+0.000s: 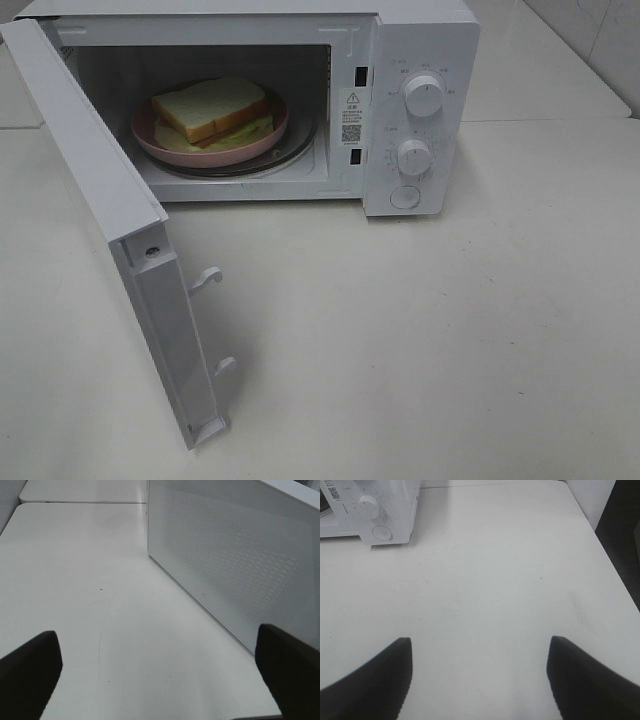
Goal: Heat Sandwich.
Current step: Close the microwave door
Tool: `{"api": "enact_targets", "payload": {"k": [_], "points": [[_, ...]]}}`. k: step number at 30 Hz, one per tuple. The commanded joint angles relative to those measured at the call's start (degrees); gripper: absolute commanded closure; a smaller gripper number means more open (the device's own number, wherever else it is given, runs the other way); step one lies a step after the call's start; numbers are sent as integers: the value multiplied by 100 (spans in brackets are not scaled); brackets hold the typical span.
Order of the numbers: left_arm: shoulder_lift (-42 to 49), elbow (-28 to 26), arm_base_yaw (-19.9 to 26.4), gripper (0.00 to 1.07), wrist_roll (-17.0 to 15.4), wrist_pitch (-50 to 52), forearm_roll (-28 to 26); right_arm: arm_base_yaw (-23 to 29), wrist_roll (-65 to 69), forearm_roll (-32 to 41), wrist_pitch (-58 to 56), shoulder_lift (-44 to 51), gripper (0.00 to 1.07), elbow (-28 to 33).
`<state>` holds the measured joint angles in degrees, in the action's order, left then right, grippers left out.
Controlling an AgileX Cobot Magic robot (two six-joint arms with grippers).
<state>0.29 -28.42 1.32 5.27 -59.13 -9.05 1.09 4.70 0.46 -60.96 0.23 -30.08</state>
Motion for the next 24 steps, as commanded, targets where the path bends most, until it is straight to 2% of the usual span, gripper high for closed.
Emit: {"api": "enact_targets", "payload": {"k": [1,24], "points": [[109,17,17,4,11,-6,-17,-29,-29,-46,166,189,31,63],[109,17,17,4,11,-6,-17,-29,-29,-46,166,189,31,63]]}}
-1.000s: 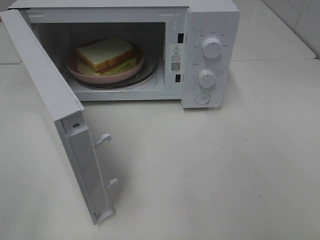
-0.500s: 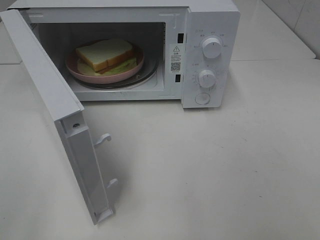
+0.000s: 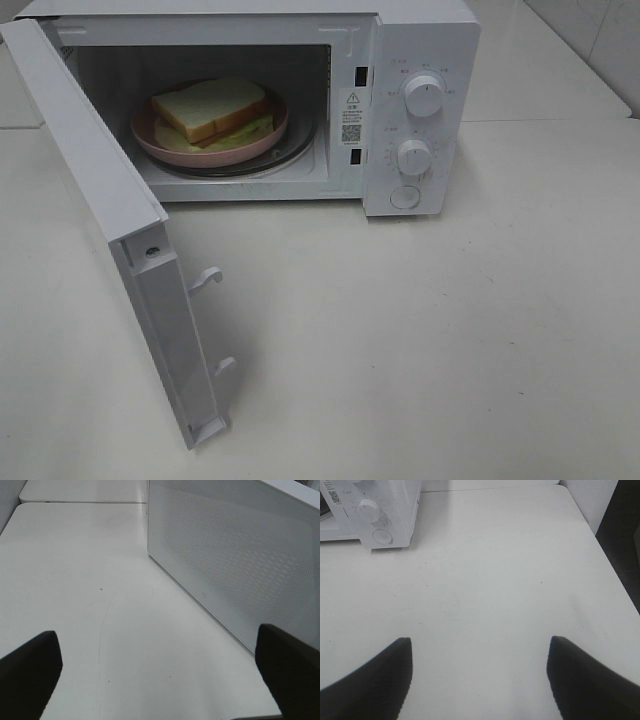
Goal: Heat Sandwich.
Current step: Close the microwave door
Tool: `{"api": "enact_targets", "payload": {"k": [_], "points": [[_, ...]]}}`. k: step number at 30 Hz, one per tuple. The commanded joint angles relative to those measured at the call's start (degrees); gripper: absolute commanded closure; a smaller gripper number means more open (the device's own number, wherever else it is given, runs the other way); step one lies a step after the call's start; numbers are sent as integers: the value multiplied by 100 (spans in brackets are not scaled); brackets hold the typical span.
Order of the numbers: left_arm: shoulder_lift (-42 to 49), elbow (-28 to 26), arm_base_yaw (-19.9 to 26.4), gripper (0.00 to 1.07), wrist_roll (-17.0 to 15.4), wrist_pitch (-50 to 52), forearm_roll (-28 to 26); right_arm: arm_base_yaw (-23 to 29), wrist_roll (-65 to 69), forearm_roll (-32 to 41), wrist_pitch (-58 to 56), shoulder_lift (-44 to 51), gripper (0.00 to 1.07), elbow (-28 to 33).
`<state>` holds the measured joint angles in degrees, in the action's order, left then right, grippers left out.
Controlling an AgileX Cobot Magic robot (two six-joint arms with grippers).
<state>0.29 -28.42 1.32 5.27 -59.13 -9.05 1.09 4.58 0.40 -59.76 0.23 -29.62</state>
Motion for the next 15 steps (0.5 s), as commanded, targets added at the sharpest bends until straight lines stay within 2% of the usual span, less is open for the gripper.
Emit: {"api": "enact_targets", "payload": {"k": [1,15], "points": [[109,17,17,4,11,-6,-17,-29,-17,-40,46,189,31,17],[103,23,17,4,-52,6,-126,-29,-17,-40,46,189,31,17]]}}
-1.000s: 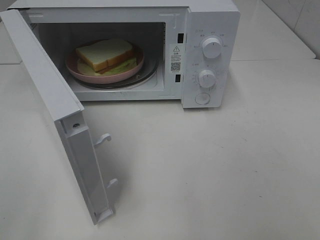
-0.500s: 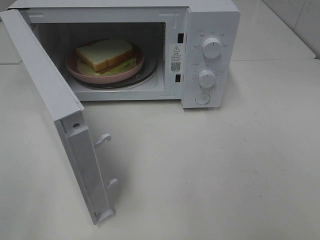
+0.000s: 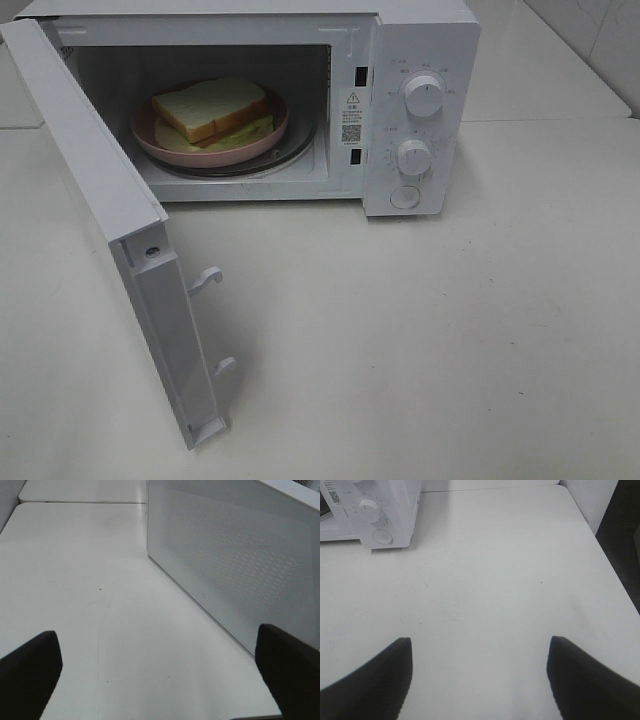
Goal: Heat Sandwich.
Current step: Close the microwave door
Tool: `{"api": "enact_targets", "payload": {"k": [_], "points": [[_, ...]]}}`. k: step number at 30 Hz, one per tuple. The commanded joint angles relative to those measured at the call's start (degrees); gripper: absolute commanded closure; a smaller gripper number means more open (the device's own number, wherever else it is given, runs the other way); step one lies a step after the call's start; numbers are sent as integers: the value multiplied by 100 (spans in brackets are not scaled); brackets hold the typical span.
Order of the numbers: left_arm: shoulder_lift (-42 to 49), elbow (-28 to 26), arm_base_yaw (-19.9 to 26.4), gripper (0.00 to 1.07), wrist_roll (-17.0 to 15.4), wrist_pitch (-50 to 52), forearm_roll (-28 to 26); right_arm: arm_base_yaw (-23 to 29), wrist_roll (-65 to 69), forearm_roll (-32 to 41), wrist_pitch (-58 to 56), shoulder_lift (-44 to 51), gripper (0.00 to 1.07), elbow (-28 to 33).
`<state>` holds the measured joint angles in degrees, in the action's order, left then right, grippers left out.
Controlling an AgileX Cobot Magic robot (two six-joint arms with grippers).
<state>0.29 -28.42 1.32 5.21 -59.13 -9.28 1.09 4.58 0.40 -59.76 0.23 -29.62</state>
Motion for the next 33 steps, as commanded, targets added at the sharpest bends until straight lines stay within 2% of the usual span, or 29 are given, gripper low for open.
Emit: {"api": "enact_targets", "payload": {"k": [1,5,12,16,17,18,21,22,23,26,27,28,29,31,33], "points": [[97,23,17,4,-46,6,-109,-29,-17,-40,46,189,31,17],[-52,-34,17,4,-286,126,-195,-29,-17,-40,46,189,31,17],[-647,-241,17,6,-258,733,-34,-29,-17,-40,46,189,31,17],[-1152,-241,17,13,-258,1163,103,-29,-17,-40,46,189,31,17],[-1266,-223,11,17,-258,1318,103,-29,-17,-40,46,189,31,17],[-1427,-160,0,31,-258,1627,109,-29,-17,-40,46,189,31,17],[-1621,46,0,55,-97,2114,103,-29,-17,-40,46,189,31,17],[-1621,46,0,55,-97,2114,103,-29,-17,-40,46,189,31,17],[-1730,258,0,69,40,2429,69,-29,-17,-40,46,189,31,17],[-1971,584,0,90,103,3002,40,-29,-17,-40,46,189,31,17],[-1971,584,0,90,103,3002,40,-29,-17,-40,46,189,31,17],[-2194,768,0,102,103,3403,40,-29,-17,-40,46,189,31,17],[-2286,871,0,106,103,3598,17,-29,-17,-40,46,189,31,17],[-2401,974,0,107,103,3879,-29,-29,-17,-40,46,189,31,17],[-2722,1278,0,107,103,4773,-155,-29,-17,-40,46,189,31,17]]}}
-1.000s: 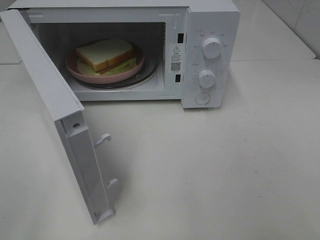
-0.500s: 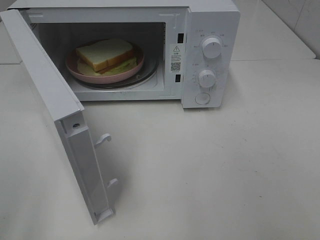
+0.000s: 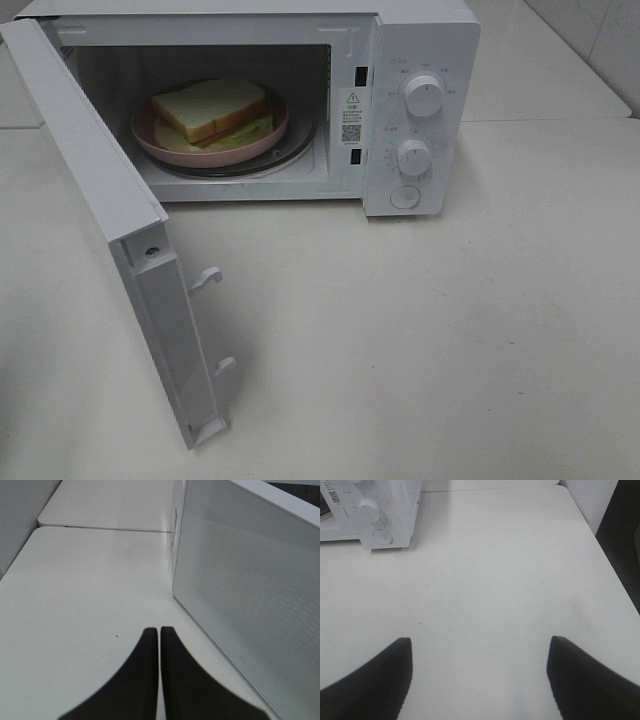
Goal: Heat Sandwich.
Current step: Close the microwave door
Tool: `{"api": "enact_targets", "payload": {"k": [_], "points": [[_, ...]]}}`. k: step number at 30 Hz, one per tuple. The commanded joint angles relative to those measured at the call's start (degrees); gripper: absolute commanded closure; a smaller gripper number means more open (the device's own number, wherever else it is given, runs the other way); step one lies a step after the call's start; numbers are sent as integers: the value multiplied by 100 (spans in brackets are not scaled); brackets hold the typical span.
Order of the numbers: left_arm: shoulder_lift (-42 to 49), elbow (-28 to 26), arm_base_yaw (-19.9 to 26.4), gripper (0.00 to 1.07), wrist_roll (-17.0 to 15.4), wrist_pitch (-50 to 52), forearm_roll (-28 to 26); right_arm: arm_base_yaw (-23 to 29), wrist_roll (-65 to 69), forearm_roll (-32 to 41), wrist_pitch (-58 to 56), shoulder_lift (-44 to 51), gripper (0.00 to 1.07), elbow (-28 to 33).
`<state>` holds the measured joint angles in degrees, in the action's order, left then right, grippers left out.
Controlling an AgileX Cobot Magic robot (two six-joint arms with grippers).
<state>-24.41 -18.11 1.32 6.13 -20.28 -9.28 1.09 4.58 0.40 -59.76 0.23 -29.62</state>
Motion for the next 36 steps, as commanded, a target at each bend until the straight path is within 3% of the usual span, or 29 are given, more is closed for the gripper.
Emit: {"api": "enact_targets", "payload": {"k": [1,2,11,17,21,22,27,36], "points": [[-367,350,0,107,11,1226,-172,-29,-17,-40,46,189,31,17],[-602,521,0,107,11,1805,-172,-29,-17,-40,46,189,31,17],[-1690,877,0,107,-29,3484,80,-29,-17,-40,46,189,31,17],[-2819,877,0,107,-561,4475,1117,-29,-17,-40,46,189,31,17],[-3105,871,-34,107,-905,4813,1398,-29,-17,-40,46,189,31,17],[-3260,825,-178,107,-1117,4927,1616,-29,-17,-40,46,189,31,17],[-3610,705,-722,107,-1134,5094,2286,-29,-17,-40,46,189,31,17],[-4028,705,-1295,107,-1392,5546,2573,-29,-17,-40,46,189,31,17]]}}
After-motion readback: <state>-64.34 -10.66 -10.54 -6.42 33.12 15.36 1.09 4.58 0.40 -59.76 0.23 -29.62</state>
